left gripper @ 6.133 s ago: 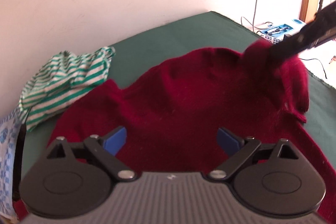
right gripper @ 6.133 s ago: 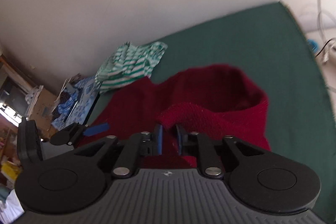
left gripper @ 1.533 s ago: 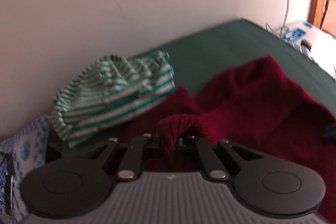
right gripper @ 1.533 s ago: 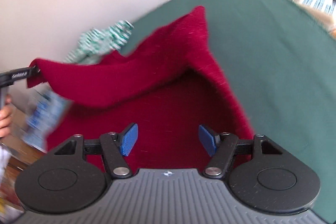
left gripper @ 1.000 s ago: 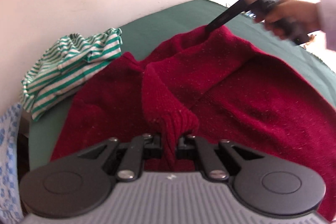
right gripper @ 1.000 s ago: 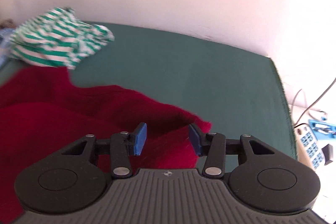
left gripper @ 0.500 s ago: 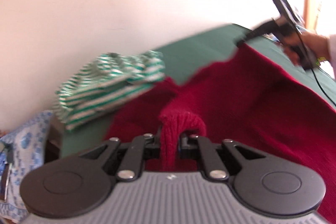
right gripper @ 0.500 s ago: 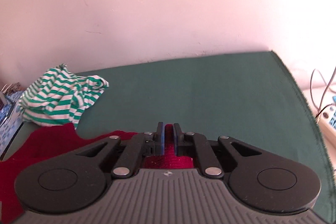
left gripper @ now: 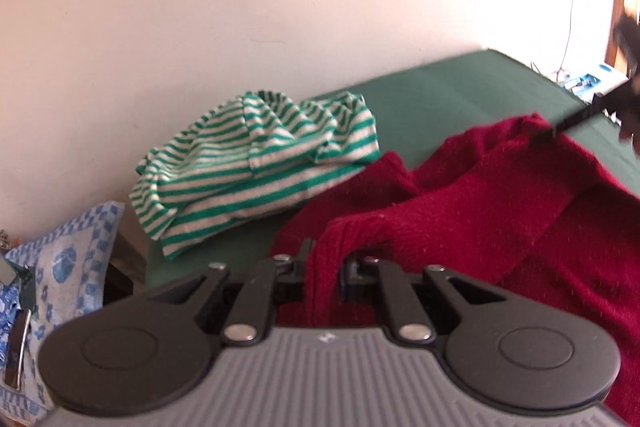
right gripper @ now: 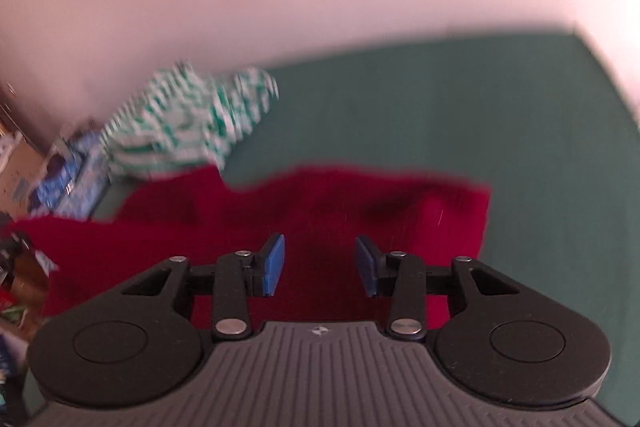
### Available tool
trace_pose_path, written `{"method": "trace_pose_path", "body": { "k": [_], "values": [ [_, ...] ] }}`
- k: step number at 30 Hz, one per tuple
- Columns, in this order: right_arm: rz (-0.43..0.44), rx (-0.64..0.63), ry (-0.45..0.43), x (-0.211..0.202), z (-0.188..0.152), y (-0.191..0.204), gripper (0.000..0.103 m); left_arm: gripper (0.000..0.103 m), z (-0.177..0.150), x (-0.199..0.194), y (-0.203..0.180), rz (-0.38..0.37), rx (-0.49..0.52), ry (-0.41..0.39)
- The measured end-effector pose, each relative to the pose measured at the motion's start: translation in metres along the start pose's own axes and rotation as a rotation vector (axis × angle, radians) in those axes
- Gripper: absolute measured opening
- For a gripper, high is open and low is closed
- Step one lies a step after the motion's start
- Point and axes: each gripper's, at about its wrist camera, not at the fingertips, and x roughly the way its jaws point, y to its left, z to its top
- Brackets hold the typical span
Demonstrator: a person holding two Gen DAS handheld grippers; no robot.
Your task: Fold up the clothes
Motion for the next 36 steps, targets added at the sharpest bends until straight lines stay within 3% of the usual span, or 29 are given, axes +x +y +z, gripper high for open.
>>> {"method": "trace_pose_path", "body": {
  "k": [1,2,3,6,9,14,18,28,36],
  "values": [
    [-0.032,0.021,0.018,0.011,-0.002,-0.005,0.036,0.01,0.005,0.001,0.003,0.001,-0.018,-0.002],
    [-0.049,0.049,-0.008,0.011,-0.003,-0.012,0.024,0.01,0.008,0.004,0.005,0.004,-0.027,0.002],
    [-0.061,0.078,-0.035,0.009,-0.005,-0.019,0.023,0.01,0.012,0.006,0.008,0.008,-0.036,0.006],
    [0.007,0.196,-0.121,-0.036,-0.017,-0.03,0.03,0.009,0.02,0.01,0.011,0.017,-0.028,-0.003],
    [-0.056,0.151,-0.176,-0.099,-0.055,-0.022,0.045,0.009,0.027,0.012,0.013,0.001,-0.022,-0.019],
    [-0.189,0.118,-0.132,-0.193,-0.162,-0.001,0.048,0.009,0.039,0.013,0.016,-0.034,-0.031,-0.043],
    [-0.265,0.157,-0.048,-0.221,-0.242,0.024,0.049,0.009,0.042,0.02,0.019,-0.027,-0.069,-0.005],
    [-0.063,0.26,0.077,-0.242,-0.347,0.042,0.049,0.006,0.058,0.012,0.009,0.088,-0.114,0.036],
    [-0.002,0.38,0.007,-0.227,-0.385,0.035,0.053,0.006,0.081,-0.008,-0.008,0.163,-0.116,0.023]
  ]
}}
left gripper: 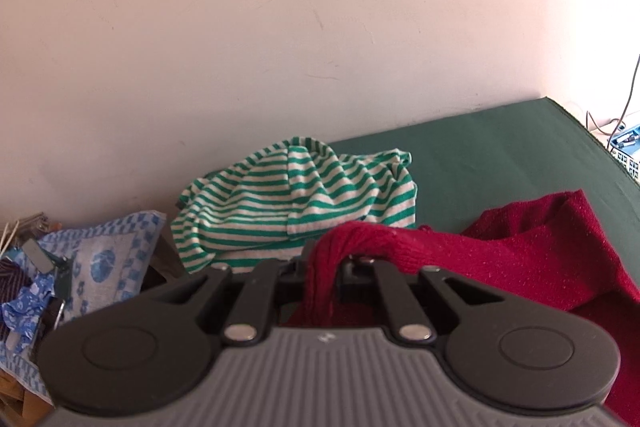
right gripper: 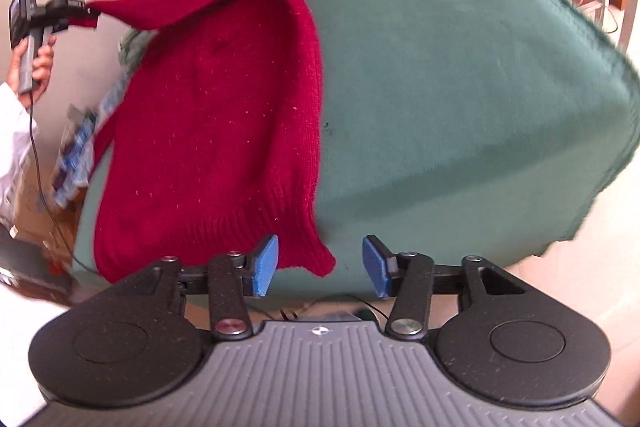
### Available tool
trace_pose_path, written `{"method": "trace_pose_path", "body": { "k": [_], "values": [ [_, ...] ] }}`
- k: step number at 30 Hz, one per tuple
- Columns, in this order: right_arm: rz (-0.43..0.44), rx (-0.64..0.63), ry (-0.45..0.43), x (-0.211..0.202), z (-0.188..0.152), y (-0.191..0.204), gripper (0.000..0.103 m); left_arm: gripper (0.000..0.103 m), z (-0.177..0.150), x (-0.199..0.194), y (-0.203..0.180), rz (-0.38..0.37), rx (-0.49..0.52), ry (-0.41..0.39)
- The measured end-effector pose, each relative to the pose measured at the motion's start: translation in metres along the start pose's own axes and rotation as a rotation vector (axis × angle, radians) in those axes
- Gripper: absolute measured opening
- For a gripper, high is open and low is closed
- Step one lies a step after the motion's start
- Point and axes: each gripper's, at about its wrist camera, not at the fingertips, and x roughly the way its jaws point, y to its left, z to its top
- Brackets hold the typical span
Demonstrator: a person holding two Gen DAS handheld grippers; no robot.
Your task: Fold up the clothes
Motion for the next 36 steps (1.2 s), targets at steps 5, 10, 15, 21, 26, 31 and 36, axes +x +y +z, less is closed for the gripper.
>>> {"method": "trace_pose_path", "body": {
  "k": [5,10,15,21,26,31,36],
  "values": [
    [0.042,0.042,-0.045,0.012,-0.01,0.0,0.045,0.006,0.006,-0.004,-0.006,-0.009,0.026,-0.001],
    [0.021,0.051,-0.109,0.008,-0.017,0.017,0.005,0.006,0.014,-0.009,-0.004,-0.084,0.052,-0.022],
    [-0.168,-0.117,-0.181,-0.001,-0.004,0.072,0.005,0.006,0.028,-0.017,0.009,-0.14,0.052,-0.064],
    [-0.281,-0.327,-0.164,0.011,-0.01,0.135,0.005,0.006,0.039,-0.012,0.048,-0.151,-0.007,-0.078],
    [-0.36,-0.454,-0.139,0.035,-0.028,0.167,0.005,0.006,0.032,-0.004,0.077,-0.138,-0.013,-0.078],
    [-0.407,-0.541,-0.05,0.064,-0.046,0.171,0.005,0.006,0.019,0.018,0.103,-0.107,-0.028,-0.035],
    [-0.408,-0.576,0.022,0.093,-0.056,0.174,0.005,0.006,0.0,0.038,0.121,-0.099,-0.04,0.017]
  ]
}}
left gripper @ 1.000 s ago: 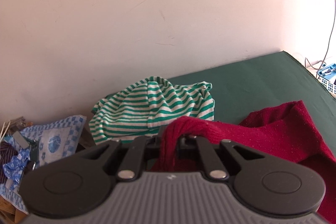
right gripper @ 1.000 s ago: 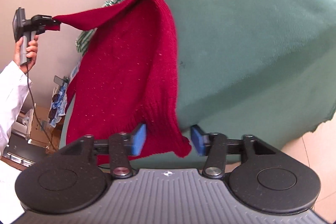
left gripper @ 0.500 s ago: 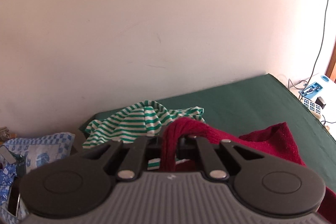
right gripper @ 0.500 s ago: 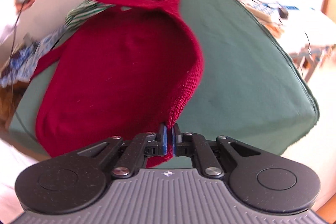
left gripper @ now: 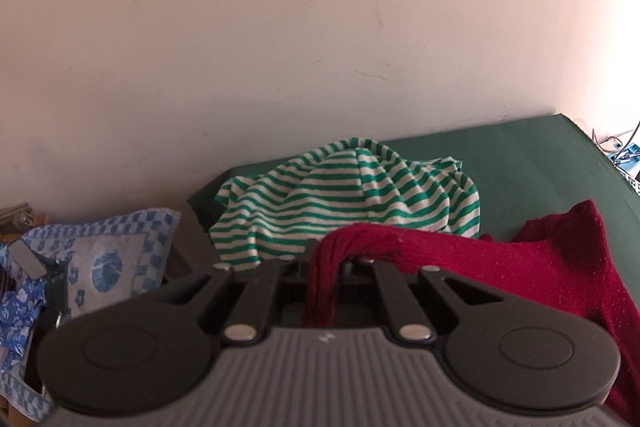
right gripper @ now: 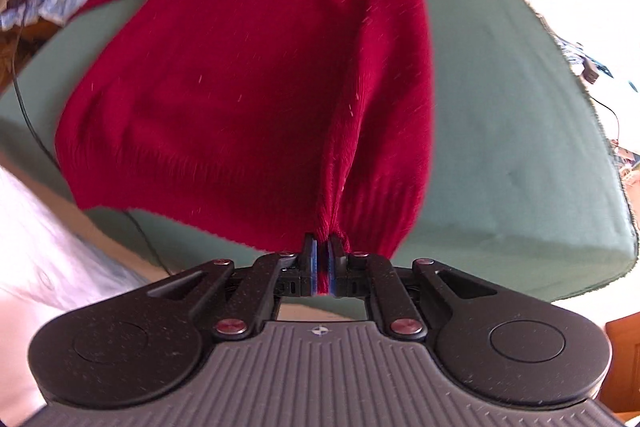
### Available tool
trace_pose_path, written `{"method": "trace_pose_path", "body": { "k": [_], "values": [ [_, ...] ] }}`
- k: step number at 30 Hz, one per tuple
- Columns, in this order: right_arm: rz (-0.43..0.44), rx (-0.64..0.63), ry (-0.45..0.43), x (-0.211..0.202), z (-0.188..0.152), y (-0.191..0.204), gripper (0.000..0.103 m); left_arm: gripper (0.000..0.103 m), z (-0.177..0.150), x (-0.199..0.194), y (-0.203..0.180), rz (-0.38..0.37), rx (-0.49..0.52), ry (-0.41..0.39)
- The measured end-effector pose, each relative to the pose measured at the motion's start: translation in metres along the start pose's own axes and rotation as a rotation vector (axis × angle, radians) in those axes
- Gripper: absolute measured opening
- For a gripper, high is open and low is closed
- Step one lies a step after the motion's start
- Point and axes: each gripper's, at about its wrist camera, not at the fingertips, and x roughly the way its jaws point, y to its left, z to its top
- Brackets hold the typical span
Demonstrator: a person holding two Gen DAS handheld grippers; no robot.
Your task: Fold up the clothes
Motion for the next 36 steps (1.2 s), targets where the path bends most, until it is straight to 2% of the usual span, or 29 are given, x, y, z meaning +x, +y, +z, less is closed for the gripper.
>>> {"method": "trace_pose_path", "body": {
  "k": [2,5,7,8,10,13,15,17,18,21,22,24,27,31,33,36],
  "values": [
    [0.013,-0.011,0.04,0.013,0.001,0.006,0.008,0.006,-0.009,0.005,0.003,0.013,0.015,0.006],
    [0.108,0.038,0.112,0.017,0.004,0.002,0.012,0.006,-0.02,0.015,0.004,0.02,0.03,0.029],
    [0.184,0.093,0.053,-0.004,0.013,-0.009,0.012,0.006,-0.027,0.021,0.004,0.022,0.04,0.046],
    [0.19,0.137,-0.012,-0.016,0.02,-0.018,0.012,0.006,-0.031,0.025,0.004,0.024,0.045,0.054],
    [0.156,0.23,-0.125,-0.029,0.037,-0.038,0.012,0.006,-0.035,0.026,0.003,0.026,0.057,0.051],
    [0.106,0.31,-0.217,-0.014,0.065,-0.058,0.024,0.006,-0.038,0.025,0.0,0.023,0.066,0.049],
    [0.105,0.282,-0.215,0.008,0.083,-0.057,0.027,0.006,-0.04,0.024,-0.001,0.026,0.077,0.047],
    [0.031,0.211,-0.187,0.026,0.088,-0.049,0.031,0.006,-0.041,0.021,-0.002,0.032,0.088,0.039],
    [-0.013,0.177,-0.17,0.034,0.089,-0.046,0.031,0.006,-0.041,0.02,-0.002,0.031,0.086,0.036],
    [-0.069,0.113,-0.169,0.045,0.094,-0.041,0.012,0.006,-0.042,0.015,-0.002,0.056,0.078,0.019],
    [-0.049,0.141,-0.174,0.04,0.095,-0.045,0.005,0.005,-0.041,0.012,-0.001,0.067,0.072,0.008],
    [0.003,0.183,-0.204,0.027,0.096,-0.051,0.005,0.005,-0.038,0.001,0.003,0.056,0.048,-0.019],
    [0.066,0.149,-0.224,0.01,0.093,-0.048,0.006,0.005,-0.035,-0.012,0.009,0.05,0.024,-0.056],
    [0.089,0.222,-0.23,-0.001,0.081,-0.051,0.022,0.005,-0.039,0.003,0.011,0.082,0.039,-0.027],
    [0.1,0.258,-0.233,-0.006,0.075,-0.052,0.025,0.005,-0.043,0.013,0.011,0.093,0.045,0.0],
    [0.117,0.312,-0.237,-0.014,0.067,-0.055,0.027,0.005,-0.047,0.014,0.01,0.072,0.045,0.001]
  ]
}}
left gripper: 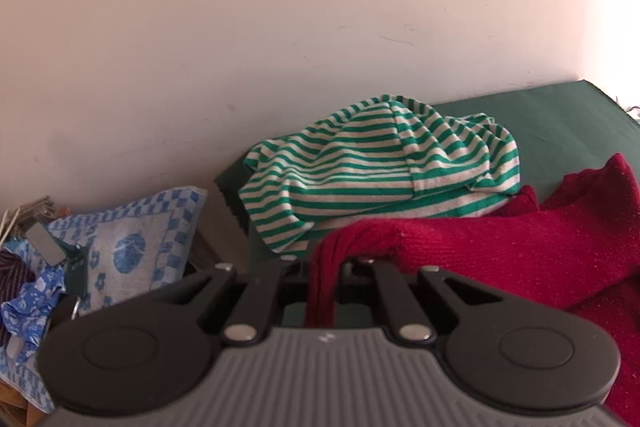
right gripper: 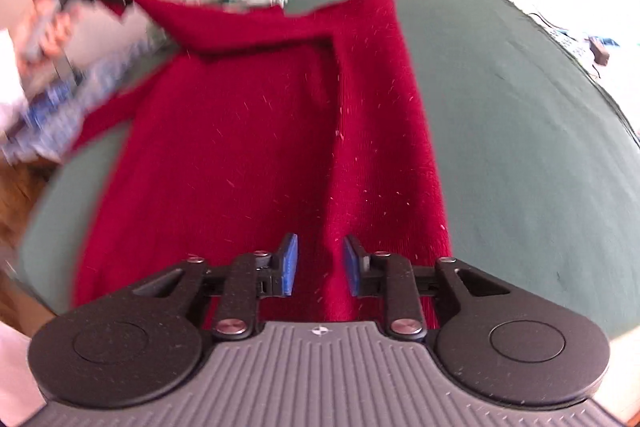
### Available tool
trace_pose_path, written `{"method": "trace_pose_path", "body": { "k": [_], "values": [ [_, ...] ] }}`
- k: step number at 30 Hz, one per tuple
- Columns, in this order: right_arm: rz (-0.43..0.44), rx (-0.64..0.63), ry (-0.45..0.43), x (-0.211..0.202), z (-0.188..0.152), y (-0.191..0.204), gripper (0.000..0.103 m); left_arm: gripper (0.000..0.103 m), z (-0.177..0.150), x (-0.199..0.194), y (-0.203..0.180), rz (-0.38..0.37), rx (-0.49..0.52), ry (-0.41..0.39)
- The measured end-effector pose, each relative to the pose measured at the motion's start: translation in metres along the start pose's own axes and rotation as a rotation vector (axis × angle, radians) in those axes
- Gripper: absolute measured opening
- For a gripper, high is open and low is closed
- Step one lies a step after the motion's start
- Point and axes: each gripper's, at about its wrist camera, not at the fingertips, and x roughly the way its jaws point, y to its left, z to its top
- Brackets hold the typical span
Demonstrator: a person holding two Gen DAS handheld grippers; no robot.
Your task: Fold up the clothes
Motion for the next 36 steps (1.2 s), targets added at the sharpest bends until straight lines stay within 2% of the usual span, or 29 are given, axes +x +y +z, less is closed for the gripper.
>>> {"method": "trace_pose_path", "body": {
  "k": [2,5,6,8,10,12,16,20,21,25,31,34,36],
  "values": [
    [-0.029,0.049,0.003,-0.006,-0.007,-0.005,0.027,0.005,-0.001,-0.003,-0.001,-0.008,0.001,-0.009],
    [-0.052,0.114,0.085,0.006,-0.025,-0.012,0.021,0.005,0.0,-0.004,-0.003,-0.016,0.001,-0.016],
    [-0.051,0.111,0.065,0.007,-0.028,-0.012,0.021,0.005,0.001,-0.005,-0.004,-0.022,0.002,-0.017],
    [-0.059,0.075,0.086,0.001,-0.025,-0.011,0.021,0.005,0.004,-0.006,-0.007,-0.031,0.01,-0.021],
    [-0.042,0.072,0.049,-0.012,-0.016,-0.016,0.023,0.005,0.007,-0.017,-0.016,-0.063,0.036,-0.046],
    [-0.037,0.052,0.067,-0.01,-0.005,-0.018,0.029,0.005,0.009,-0.031,-0.029,-0.102,0.076,-0.083],
    [-0.048,0.01,0.212,0.015,0.018,-0.027,0.028,0.005,0.009,-0.074,-0.071,-0.197,0.186,-0.176],
    [0.061,0.128,0.09,0.003,0.056,-0.055,0.028,0.005,0.003,-0.115,-0.117,-0.299,0.252,-0.224],
    [0.083,0.131,0.086,0.005,0.066,-0.062,0.029,0.005,0.002,-0.125,-0.128,-0.325,0.265,-0.234],
    [0.114,0.032,0.083,0.012,0.096,-0.077,0.029,0.005,-0.026,-0.162,-0.196,-0.427,0.428,-0.261],
    [0.213,-0.054,0.12,0.032,0.115,-0.108,0.03,0.005,-0.085,-0.2,-0.293,-0.539,0.608,-0.203],
    [0.272,-0.071,0.138,0.04,0.123,-0.122,0.036,0.005,-0.117,-0.202,-0.328,-0.574,0.665,-0.125],
    [0.289,-0.107,0.141,0.049,0.131,-0.126,0.036,0.005,-0.138,-0.197,-0.347,-0.559,0.698,-0.067]
  ]
}}
